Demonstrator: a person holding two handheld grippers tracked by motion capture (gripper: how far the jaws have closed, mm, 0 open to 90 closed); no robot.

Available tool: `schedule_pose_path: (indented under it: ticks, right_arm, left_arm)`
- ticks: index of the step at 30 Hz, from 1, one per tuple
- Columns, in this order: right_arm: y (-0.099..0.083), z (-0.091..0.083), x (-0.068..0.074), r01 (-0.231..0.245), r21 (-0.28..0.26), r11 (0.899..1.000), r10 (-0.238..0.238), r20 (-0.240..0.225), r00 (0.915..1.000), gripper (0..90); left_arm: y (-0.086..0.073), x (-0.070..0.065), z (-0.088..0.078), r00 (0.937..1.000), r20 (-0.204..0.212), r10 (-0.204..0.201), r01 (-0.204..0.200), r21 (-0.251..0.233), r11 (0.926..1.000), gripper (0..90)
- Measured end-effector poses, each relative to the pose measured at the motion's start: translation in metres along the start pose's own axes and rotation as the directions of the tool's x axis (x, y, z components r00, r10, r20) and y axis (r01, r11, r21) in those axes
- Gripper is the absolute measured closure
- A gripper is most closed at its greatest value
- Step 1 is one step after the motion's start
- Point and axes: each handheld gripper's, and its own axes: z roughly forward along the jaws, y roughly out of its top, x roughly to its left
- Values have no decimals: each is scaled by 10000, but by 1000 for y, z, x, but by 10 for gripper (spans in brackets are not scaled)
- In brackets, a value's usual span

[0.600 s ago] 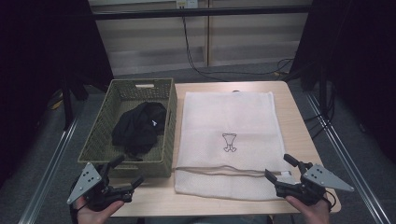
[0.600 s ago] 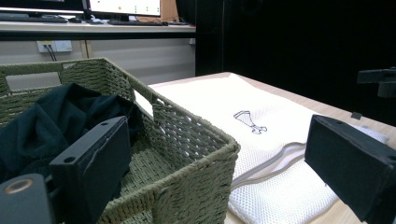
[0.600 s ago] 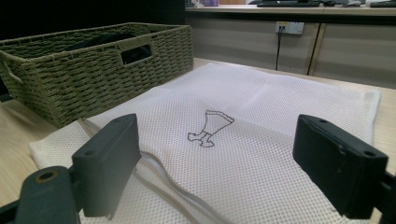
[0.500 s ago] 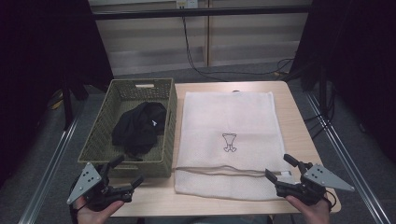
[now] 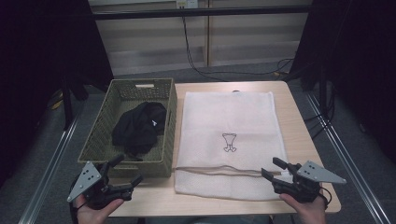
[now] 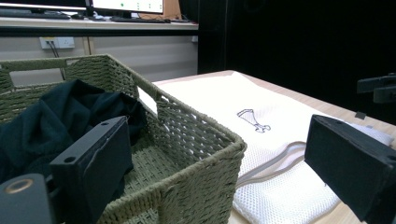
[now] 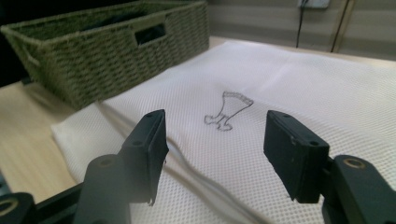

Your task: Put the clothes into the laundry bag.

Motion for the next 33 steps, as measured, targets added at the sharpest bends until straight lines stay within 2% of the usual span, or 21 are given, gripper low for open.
schedule_pose_path:
  ticks: [1,2,3,4,5,6,7,9,10,12,13,14,15,17,20,22,23,24,26,30,33]
  right_arm:
    - [0,0,0,0,0,10000,0,0,10000,407]
    - [2,5,2,-248,304,9992,259,-355,9990,435]
    - [2,5,2,-248,304,9992,259,-355,9990,435]
    - [5,11,3,-58,632,9980,92,-542,9985,456]
    - [5,11,3,-58,632,9980,92,-542,9985,456]
    - [8,18,6,136,985,9950,-49,-880,9961,475]
    - [8,18,6,136,985,9950,-49,-880,9961,475]
    - [12,32,8,248,1483,9886,-67,-1216,9926,478]
    - [12,32,8,248,1483,9886,-67,-1216,9926,478]
    - [18,50,9,367,1806,9829,-66,-1642,9864,481]
    - [18,50,9,367,1806,9829,-66,-1642,9864,481]
    - [21,60,10,625,2094,9758,-229,-1862,9822,480]
    - [21,60,10,625,2094,9758,-229,-1862,9822,480]
    - [24,73,11,782,2509,9649,-237,-2132,9767,477]
    - [26,82,10,874,2687,9592,-245,-2290,9731,473]
    - [30,98,8,935,3076,9469,-192,-2361,9715,454]
    - [31,103,9,999,3132,9444,-231,-2398,9706,460]
    - [31,103,9,999,3132,9444,-231,-2398,9706,460]
    - [34,113,9,1164,3241,9388,-282,-2644,9640,464]
    - [37,130,12,1344,3486,9276,-306,-2876,9573,461]
    - [37,139,14,1382,3446,9285,-314,-2981,9540,462]
  left_arm:
    - [0,0,0,10000,-56,60,-60,86,9999,81]
    - [-1,0,-1,10000,49,-14,14,11,10000,82]
    - [-1,0,-1,10000,49,-14,14,11,10000,82]
    - [-1,-1,-1,10000,26,-58,58,2,10000,82]
    - [0,0,-1,10000,23,-32,32,22,10000,82]
    - [0,1,0,9999,67,-84,84,-22,10000,82]
    - [0,1,0,9999,67,-84,84,-22,10000,82]
    - [1,2,1,10000,24,-8,8,39,10000,82]
    - [1,2,1,10000,24,-8,8,39,10000,82]
    - [1,1,1,10000,76,-24,24,38,10000,82]
    - [1,0,2,10000,62,-73,73,-14,10000,82]
    - [1,1,1,10000,98,6,-7,6,10000,82]
    - [1,1,0,10000,58,-10,10,5,10000,82]
    - [1,1,0,10000,96,14,-14,-27,10000,82]
    - [0,2,0,10000,14,-32,31,48,10000,82]
    - [1,3,0,9998,39,-199,199,-19,9998,82]
    - [1,3,0,9998,39,-199,199,-19,9998,82]
    - [1,3,0,10000,52,-12,11,87,10000,82]
    - [1,3,0,10000,1,-39,39,39,10000,81]
    - [1,4,0,9999,5,-121,121,16,9999,81]
    - [1,4,-1,9999,6,-112,112,0,9999,81]
